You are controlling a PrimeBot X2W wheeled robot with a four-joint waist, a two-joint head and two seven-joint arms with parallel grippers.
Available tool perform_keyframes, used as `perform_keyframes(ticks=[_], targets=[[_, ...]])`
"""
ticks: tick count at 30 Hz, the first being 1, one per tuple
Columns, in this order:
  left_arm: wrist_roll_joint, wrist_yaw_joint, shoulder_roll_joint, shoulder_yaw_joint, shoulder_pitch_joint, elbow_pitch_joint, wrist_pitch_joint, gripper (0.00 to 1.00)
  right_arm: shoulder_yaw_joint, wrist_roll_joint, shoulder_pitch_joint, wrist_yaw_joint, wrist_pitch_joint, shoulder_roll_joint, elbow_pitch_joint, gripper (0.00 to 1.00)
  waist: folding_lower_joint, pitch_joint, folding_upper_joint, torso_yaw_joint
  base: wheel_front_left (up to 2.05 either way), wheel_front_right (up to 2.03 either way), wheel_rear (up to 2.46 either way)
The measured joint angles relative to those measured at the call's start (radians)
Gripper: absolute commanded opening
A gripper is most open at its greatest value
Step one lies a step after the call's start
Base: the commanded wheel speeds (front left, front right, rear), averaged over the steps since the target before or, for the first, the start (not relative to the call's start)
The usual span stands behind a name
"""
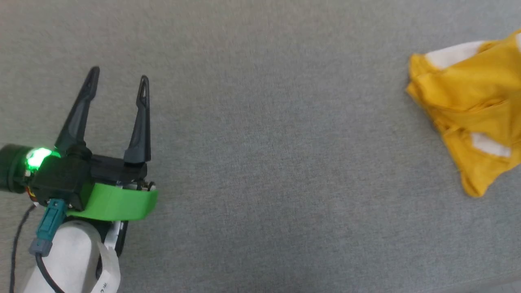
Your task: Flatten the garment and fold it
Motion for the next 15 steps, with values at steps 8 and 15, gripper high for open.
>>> perform_keyframes(ticks=[8, 15], targets=[[0.033, 0.003, 0.021, -0.008, -0.043, -0.049, 0.025, 1.0, -0.122, -0.084, -0.006, 0.0, -0.053, -0.026, 0.077, 0.0, 0.0001, 0.138, 0.0, -0.013, 0.0, 0.0, 0.0], [0.042, 0.003, 0.032, -0.011, -0.064, -0.07, 0.025, 1.0, -0.194, -0.152, -0.01, 0.0, -0.085, -0.003, 0.142, 0.0, 0.0001, 0.228, 0.0, -0.021, 0.0, 0.0, 0.0]])
